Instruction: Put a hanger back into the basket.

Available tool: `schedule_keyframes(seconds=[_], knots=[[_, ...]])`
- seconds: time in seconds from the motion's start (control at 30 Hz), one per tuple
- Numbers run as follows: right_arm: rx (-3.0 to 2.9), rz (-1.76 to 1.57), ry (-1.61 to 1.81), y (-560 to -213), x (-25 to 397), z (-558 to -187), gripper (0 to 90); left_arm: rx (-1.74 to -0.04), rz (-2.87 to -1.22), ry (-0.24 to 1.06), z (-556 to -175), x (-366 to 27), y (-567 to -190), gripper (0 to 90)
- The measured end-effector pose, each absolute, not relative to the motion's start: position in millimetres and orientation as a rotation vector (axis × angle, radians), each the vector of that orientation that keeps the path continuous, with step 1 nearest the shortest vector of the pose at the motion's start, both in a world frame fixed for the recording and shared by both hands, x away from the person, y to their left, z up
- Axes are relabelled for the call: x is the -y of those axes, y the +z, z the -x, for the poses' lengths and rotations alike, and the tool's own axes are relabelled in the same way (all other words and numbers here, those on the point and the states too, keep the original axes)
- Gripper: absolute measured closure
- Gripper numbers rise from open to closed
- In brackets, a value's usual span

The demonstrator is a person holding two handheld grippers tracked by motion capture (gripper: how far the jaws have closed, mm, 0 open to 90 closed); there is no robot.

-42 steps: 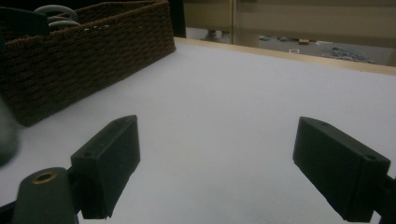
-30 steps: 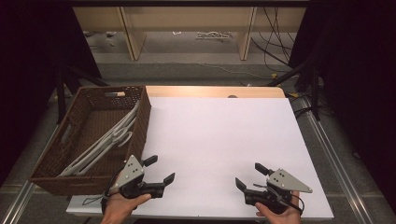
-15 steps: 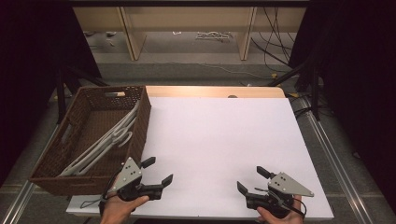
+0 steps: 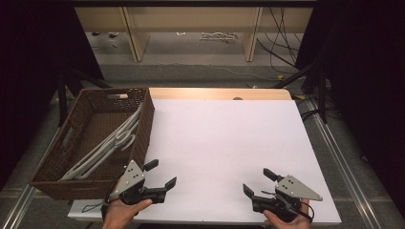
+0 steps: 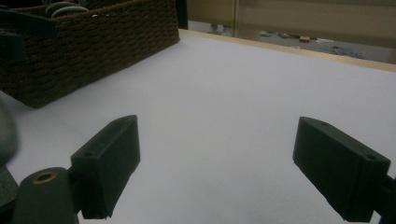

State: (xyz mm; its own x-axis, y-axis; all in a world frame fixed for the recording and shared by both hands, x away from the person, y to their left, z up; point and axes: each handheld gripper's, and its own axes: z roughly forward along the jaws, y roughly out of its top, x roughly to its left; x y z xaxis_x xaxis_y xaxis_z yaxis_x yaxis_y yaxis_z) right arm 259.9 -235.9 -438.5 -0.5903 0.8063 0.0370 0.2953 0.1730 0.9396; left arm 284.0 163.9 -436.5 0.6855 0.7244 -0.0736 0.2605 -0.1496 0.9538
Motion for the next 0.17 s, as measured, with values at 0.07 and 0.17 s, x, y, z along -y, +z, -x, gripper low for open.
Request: schedule_keyframes(seconds=[0.07, 0.17], knots=[[-1.981, -1.041, 1.409, -438.2, 236.2, -259.7, 15.8, -0.796, -1.718, 0.489, -284.0, -163.7, -436.6, 16.0], [-1.977, -1.034, 1.424, -438.5, 236.0, -260.2, 15.8, -0.796, -1.718, 0.489, -284.0, -163.7, -436.6, 16.1]])
